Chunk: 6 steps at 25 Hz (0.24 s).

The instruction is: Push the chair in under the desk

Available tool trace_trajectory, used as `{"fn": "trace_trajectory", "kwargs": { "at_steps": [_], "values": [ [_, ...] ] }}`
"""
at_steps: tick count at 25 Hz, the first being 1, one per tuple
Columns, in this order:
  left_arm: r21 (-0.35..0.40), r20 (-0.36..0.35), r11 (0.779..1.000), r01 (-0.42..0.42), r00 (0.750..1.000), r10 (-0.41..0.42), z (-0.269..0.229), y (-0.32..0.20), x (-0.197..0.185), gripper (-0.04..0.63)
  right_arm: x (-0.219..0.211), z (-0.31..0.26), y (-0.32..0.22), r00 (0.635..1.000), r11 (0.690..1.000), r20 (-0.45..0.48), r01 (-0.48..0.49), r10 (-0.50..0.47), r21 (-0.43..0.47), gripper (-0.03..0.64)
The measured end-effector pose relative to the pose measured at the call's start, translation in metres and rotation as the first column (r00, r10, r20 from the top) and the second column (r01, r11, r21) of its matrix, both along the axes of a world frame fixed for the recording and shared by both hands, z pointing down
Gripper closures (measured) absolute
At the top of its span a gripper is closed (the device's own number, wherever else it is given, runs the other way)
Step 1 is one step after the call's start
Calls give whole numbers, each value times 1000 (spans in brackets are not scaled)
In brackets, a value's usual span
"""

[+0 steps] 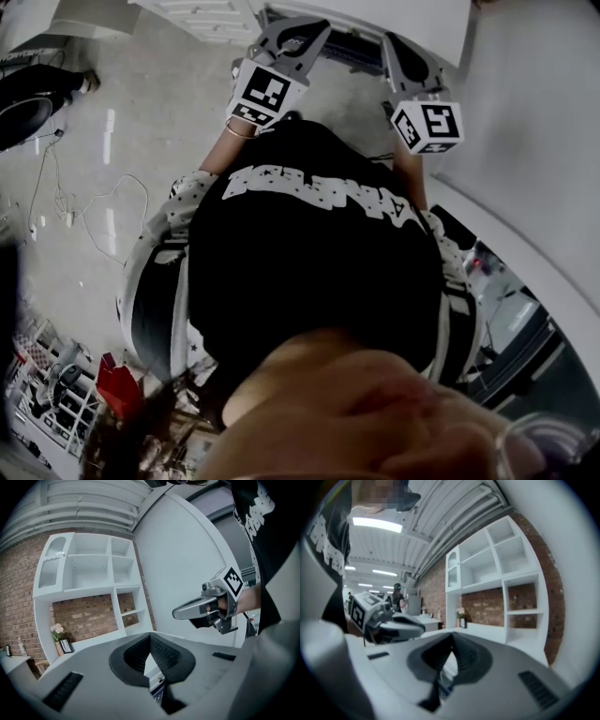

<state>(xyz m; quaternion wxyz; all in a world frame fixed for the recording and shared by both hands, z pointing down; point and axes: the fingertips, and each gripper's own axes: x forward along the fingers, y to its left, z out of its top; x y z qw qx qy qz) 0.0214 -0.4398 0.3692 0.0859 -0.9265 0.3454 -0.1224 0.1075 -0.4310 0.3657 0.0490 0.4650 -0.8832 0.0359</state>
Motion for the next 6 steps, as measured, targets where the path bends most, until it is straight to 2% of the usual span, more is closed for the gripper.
{"fn": "trace_trajectory", "kwargs": {
  "at_steps": [6],
  "values": [
    [17,-2,1000,4,1000,-4,-3,-5,0,560,1,-5,-5,1000,1000,10,-3,3,14,588]
  ]
}}
